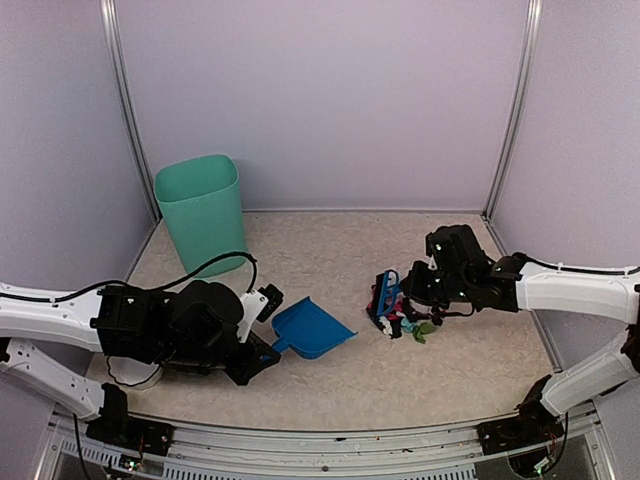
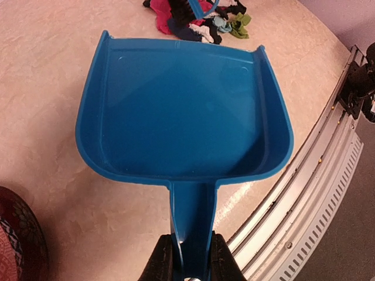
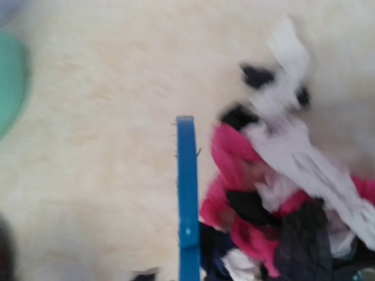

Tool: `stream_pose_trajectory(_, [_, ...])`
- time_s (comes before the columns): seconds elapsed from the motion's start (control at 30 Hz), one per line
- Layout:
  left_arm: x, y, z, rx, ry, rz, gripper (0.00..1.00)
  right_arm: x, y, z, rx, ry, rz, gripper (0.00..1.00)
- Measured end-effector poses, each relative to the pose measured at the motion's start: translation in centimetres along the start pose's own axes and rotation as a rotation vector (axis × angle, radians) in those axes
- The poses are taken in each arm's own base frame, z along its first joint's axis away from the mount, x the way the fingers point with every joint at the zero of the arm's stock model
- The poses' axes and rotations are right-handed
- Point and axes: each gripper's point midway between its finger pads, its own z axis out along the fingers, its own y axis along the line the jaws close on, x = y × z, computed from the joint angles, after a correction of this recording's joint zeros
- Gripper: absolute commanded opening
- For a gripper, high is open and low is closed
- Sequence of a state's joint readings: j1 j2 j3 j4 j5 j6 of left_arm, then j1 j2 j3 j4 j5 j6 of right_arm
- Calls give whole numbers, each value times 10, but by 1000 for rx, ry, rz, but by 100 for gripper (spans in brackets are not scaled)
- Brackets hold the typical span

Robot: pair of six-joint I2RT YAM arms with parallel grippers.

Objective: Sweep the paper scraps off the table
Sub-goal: Sweep the paper scraps at the center of the board.

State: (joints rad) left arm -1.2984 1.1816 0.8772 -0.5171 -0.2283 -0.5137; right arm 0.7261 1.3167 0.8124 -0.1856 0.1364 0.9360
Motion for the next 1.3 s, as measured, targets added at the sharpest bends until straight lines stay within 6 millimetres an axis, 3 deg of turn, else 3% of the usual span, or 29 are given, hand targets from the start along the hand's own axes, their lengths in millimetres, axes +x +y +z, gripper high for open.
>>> stream_pose_trajectory(0.13, [10,0,2,-24,16,-17,0,-13,21,-25,-100,-33,-59,0])
stream_pose_trajectory(0.27, [12,6,-4,-62,7,-51,0,-8,46,-31,-236,6,-93,0])
stream_pose_trajectory(0.4, [9,10,-20,-70,-29,-90,0,16,67,-20,-336,92,-122,0])
stream_pose_trajectory(0.67, [-3,16,-43,-58,-104,-145,0,92,85,31,-376,318,-191,0])
stream_pose_trajectory(0.8, [3,19,-38,-75,-84,-139,0,105,78,51,-336,352,-207,0])
stream_pose_trajectory(1.0, [23,22,-20,-102,-15,-114,0,96,63,59,-256,306,-225,0])
stream_pose_trajectory(1.2, [31,15,-6,-88,21,-90,0,63,28,48,-151,207,-205,0])
stream_pose_trajectory(1.3, [35,10,3,-72,40,-71,0,53,20,36,-137,176,-210,0])
